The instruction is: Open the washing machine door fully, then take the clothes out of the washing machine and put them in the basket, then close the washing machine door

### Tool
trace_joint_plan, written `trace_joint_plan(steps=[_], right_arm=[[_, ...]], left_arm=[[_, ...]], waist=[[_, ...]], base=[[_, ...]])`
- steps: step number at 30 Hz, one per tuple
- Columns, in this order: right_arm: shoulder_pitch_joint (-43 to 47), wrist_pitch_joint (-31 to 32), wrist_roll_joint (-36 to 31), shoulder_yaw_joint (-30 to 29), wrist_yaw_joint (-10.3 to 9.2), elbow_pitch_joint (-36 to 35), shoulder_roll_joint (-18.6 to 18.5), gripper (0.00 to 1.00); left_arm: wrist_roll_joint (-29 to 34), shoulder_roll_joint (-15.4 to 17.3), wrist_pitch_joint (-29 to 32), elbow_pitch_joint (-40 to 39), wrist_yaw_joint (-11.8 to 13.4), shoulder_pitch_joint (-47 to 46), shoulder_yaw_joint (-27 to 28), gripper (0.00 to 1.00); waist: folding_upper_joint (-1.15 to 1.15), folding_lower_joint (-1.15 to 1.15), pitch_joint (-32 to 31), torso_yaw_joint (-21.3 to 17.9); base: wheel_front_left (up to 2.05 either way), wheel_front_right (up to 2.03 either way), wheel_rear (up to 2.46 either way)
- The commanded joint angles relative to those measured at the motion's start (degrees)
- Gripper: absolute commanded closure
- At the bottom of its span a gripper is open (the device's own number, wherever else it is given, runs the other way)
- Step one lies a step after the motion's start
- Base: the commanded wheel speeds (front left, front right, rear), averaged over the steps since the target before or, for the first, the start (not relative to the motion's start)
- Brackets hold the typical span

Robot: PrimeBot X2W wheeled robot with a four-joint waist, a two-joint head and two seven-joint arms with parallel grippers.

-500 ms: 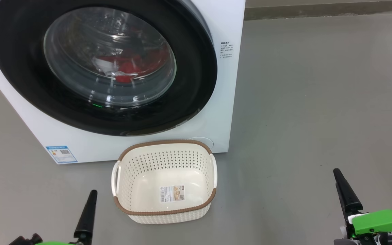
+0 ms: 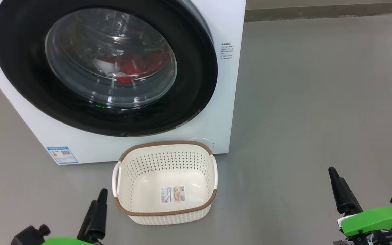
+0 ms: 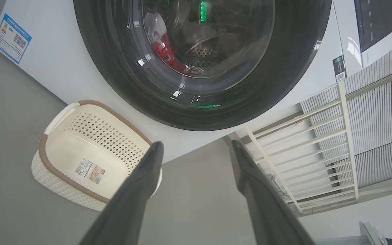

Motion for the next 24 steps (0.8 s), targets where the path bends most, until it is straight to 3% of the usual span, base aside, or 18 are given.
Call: trace_joint_plan(steps=[1, 24], right_arm=[[-2.6, -0.7, -1.7, 0.6, 0.02, -1.8, -1.0, 0.0], [-2.7, -4.6, -22.4, 2.2, 0.02, -1.3, -1.3, 0.0]], left_arm=[[1.8, 1.1, -0.7, -1.9, 0.2, -2.3, 0.5, 0.0], [20.3, 2.4, -4.5, -1.9, 2.6, -3.0, -2.6, 0.0]], waist=[[0.0, -0.01, 0.0, 0.0], [0.0, -0.01, -0.3, 0.2]], base=[[0.0, 0.0, 0.0], [0.0, 0.0, 0.0]])
